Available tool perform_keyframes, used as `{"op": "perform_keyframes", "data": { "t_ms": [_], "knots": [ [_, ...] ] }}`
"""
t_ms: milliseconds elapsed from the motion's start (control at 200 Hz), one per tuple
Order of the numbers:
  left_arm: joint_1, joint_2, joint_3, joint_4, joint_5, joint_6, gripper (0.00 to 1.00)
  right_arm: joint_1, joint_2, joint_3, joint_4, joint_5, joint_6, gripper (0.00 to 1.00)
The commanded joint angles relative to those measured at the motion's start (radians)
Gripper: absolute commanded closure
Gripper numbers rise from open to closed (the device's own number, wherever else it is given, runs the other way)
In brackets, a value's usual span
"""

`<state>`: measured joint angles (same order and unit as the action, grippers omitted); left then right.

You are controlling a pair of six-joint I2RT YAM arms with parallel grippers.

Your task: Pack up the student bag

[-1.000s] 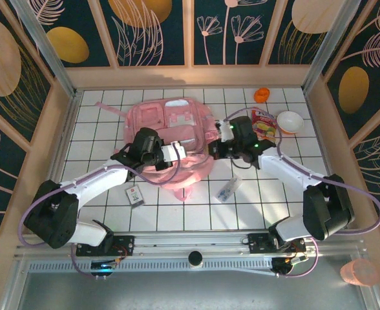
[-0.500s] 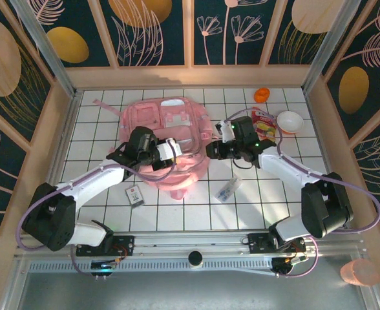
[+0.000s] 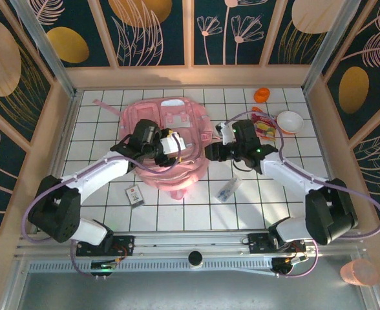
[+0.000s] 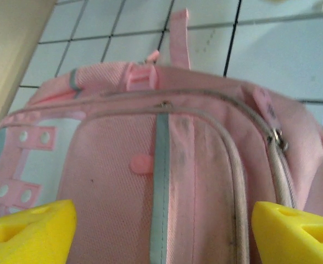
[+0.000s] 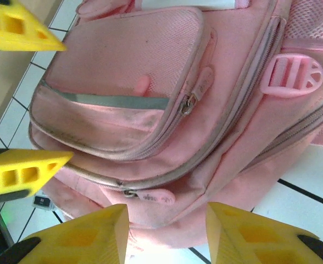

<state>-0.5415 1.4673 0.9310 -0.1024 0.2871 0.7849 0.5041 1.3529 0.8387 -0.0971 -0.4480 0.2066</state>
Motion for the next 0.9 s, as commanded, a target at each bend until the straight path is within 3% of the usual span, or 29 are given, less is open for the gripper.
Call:
{"op": "perform_keyframes", "data": {
  "t_ms": [0, 90, 205, 300, 340, 405, 505, 641, 741, 891],
  "knots": [
    [-0.002, 0.030, 0.032, -0.092, -0.032, 0.086, 0.16, 0.004, -0.058, -0.029, 0.072, 0.029, -0.025, 0.58],
    [-0.003, 0.059, 0.035, -0.095, -0.036, 0.096, 0.16, 0.004, -0.067, -0.037, 0.074, 0.032, -0.028, 0.58],
    [-0.011, 0.104, 0.035, -0.024, -0.133, 0.088, 0.17, 0.005, -0.074, -0.048, 0.084, 0.035, -0.026, 0.57],
    [-0.011, 0.131, 0.027, 0.055, -0.169, 0.087, 0.25, 0.006, -0.093, -0.060, 0.101, 0.048, -0.031, 0.57],
    [-0.010, 0.140, 0.033, 0.068, -0.172, 0.083, 0.38, 0.005, -0.107, -0.070, 0.108, 0.061, -0.036, 0.57],
    [-0.011, 0.133, 0.035, 0.071, -0.160, 0.063, 0.69, 0.005, -0.135, -0.088, 0.128, 0.092, -0.052, 0.56],
    [-0.008, 0.050, 0.035, 0.105, -0.094, 0.010, 1.00, 0.002, -0.197, -0.139, 0.187, 0.143, -0.103, 0.55],
    [0.023, -0.072, 0.035, 0.128, 0.052, -0.070, 1.00, 0.002, -0.286, -0.223, 0.320, 0.176, -0.206, 0.53],
    [0.042, -0.112, 0.070, 0.103, 0.089, -0.084, 1.00, 0.001, -0.312, -0.238, 0.354, 0.166, -0.278, 0.46],
    [0.059, -0.140, 0.080, 0.120, 0.110, -0.102, 1.00, -0.003, -0.275, -0.200, 0.312, 0.067, -0.399, 0.45]
  ]
}}
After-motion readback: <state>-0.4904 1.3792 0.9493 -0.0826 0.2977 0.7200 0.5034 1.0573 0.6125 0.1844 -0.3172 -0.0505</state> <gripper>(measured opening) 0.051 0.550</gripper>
